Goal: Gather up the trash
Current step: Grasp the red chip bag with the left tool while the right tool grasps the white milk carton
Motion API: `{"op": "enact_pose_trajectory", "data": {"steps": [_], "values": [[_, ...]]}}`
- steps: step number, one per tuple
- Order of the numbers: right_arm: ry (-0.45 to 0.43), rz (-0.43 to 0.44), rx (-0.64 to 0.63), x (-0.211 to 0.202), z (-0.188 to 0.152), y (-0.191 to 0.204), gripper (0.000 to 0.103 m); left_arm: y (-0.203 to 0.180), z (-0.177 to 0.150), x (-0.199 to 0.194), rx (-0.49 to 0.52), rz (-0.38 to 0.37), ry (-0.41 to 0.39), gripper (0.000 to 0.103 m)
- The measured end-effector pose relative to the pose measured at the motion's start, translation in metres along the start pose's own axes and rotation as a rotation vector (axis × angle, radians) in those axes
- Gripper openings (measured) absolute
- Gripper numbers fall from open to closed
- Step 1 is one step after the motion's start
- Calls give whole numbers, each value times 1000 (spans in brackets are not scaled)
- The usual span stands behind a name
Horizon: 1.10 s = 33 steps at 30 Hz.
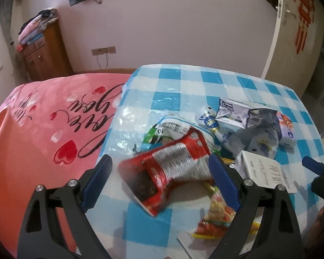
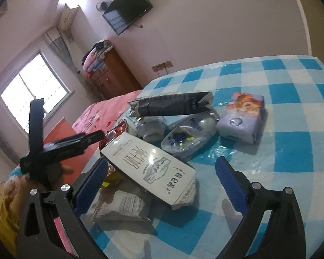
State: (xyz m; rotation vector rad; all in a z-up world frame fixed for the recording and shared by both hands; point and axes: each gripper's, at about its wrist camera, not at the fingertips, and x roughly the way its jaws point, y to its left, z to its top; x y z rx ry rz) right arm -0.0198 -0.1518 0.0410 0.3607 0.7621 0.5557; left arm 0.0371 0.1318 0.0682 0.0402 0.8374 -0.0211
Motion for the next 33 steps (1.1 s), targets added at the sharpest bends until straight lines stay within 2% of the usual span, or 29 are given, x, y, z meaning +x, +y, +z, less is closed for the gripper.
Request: {"op": "enact_pose_trajectory", "data": {"steps": [6, 9, 10, 11, 15, 22, 25, 27, 30, 33], "values": [[32, 4, -13, 10, -2, 4, 97, 11, 15, 21, -28, -42, 11, 89], [43, 19, -24, 13, -4, 6, 93, 16, 15, 33, -54, -62, 46, 76], [49, 25, -25, 13, -5, 6, 87, 19, 14, 35, -67, -78, 50, 76], [54, 31, -25, 15, -5, 6, 86, 21, 13, 36, -78, -92, 50, 76], [73, 33, -27, 18, -6, 5, 86, 25, 9, 37, -111, -131, 69, 76], [101, 32, -44, 20, -7, 7, 86, 20, -15, 24, -98, -138, 104, 76], [111, 35, -45, 19, -8, 6, 86, 16, -25, 18, -99, -167, 129, 76], [122, 39, -46, 18, -8, 6, 86, 9, -33, 14, -72, -172, 148, 76], [133, 45, -39, 16, -9, 5, 86, -4, -42, 7, 14, -137, 147, 76], [128, 21, -51, 14, -9, 5, 86, -9, -43, 4, 55, -118, 148, 76]]}}
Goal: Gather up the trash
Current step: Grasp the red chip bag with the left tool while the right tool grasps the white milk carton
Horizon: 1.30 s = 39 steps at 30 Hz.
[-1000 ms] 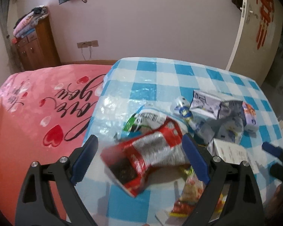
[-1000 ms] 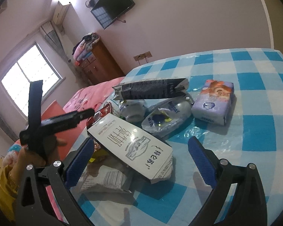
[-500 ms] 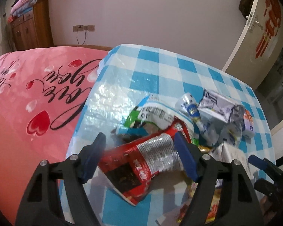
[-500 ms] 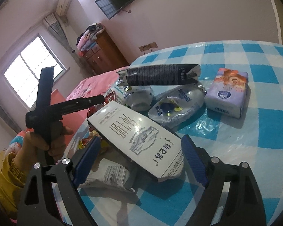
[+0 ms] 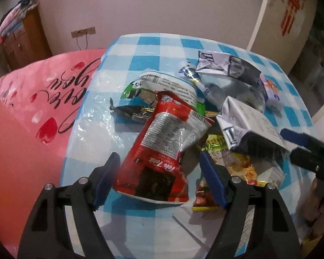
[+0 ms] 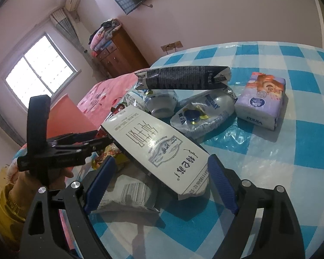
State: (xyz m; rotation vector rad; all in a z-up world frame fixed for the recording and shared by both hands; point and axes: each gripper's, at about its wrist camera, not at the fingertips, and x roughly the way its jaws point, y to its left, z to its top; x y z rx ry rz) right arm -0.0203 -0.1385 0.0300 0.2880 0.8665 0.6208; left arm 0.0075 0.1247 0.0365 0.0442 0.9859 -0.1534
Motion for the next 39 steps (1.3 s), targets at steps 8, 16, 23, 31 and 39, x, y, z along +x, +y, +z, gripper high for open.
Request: {"op": "enact_pose_trajectory", "data": {"steps": [8, 16, 23, 31, 39], "values": [[-8, -120, -36, 7, 1, 1, 92, -10, 8, 15, 96, 88, 16, 73], [82, 86, -79, 7, 0, 17, 93, -12, 7, 18, 85, 101, 1, 60], [51, 124, -188, -15, 1, 39, 93, -16, -2, 11, 57, 98, -4, 51], [19, -29, -171, 8, 3, 26, 92, -16, -11, 4, 19, 70, -2, 49], [35, -132, -151, 37, 16, 16, 92, -3, -15, 1, -29, 66, -11, 49]]}}
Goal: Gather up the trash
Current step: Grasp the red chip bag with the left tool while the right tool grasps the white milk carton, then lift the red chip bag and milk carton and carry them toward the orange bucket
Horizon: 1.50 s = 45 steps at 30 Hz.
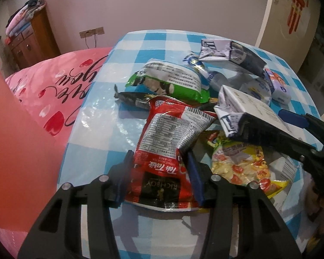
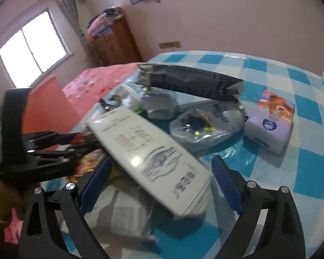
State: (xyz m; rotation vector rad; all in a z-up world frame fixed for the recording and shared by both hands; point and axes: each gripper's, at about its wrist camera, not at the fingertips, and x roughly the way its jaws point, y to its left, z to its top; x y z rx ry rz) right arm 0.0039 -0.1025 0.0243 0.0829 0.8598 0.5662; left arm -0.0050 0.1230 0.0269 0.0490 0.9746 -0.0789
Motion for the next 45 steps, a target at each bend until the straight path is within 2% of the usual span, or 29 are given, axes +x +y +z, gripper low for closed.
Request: {"op": "enact_pose_trajectory", "data": {"steps": [8, 11, 13, 17, 21, 23, 28, 35, 45], "values": [[84, 98, 23, 1, -7, 3, 84, 11, -2, -1, -66, -20, -8, 49], [103, 182, -9, -10, -10, 13, 82, 13, -3, -1, -72, -31, -9, 49], [99, 200, -45, -15, -11, 20, 82, 14, -4, -1, -73, -36, -12, 50], [91, 177, -31, -9, -11, 20, 82, 15, -4, 0, -70, -42, -13, 50], [36, 166, 2, -10, -12, 16, 81, 14, -4, 0, -56, -40, -21, 51], [17, 163, 5, -12, -10, 17, 69, 14, -5, 0, -55, -41, -26, 51], [13, 163, 5, -11, -11, 19, 60, 16, -7, 0, -69, -52, -39, 52], [9, 129, 5, -4, -18, 26, 61, 19, -10, -2, -96, -59, -58, 51], [-25, 95, 62, -19, -28, 25, 58, 26, -19, -10, -129, -100, -68, 49]]}}
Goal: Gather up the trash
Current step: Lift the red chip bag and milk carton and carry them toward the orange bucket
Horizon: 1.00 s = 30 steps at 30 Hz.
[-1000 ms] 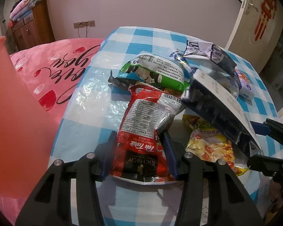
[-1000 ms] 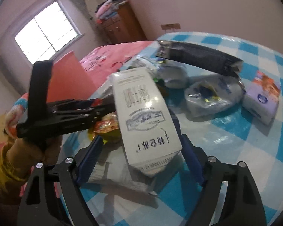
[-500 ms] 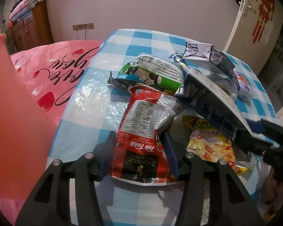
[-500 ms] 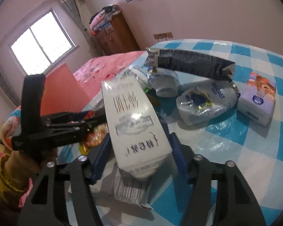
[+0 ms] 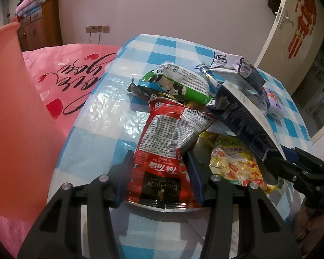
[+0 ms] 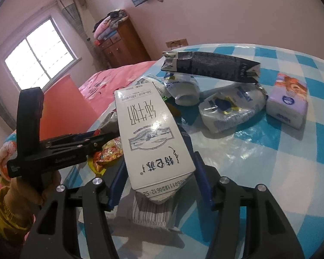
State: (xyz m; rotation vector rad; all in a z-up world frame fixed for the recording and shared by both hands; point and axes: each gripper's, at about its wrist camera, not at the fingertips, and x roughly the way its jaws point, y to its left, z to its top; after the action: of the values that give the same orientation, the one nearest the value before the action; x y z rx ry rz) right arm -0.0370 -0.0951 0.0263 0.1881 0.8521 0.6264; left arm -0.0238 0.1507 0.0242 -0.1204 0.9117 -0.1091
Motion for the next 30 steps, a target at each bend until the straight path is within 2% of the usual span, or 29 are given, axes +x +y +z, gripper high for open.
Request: {"op": "enact_pose_trajectory", "data": {"steps": [6, 13, 17, 23, 26, 30], "values": [[-51, -20, 53, -23, -4, -4, 58, -4, -2, -15, 6, -28, -39, 49], [-107, 2, 145, -55, -2, -13, 58, -10, 1, -44, 17, -74, -107, 49], [-133, 8, 152, -70, 3, -7, 58, -12, 6, -68, 20, -104, -164, 49], [-152, 18, 98, -87, 20, 23, 58, -5, 15, -107, 14, -119, -250, 49], [-156, 21, 36, -91, 35, 50, 58, 7, 20, -130, -5, -105, -293, 49], [-154, 58, -55, -90, 58, 94, 58, 30, 27, -160, -40, -45, -343, 49]]}}
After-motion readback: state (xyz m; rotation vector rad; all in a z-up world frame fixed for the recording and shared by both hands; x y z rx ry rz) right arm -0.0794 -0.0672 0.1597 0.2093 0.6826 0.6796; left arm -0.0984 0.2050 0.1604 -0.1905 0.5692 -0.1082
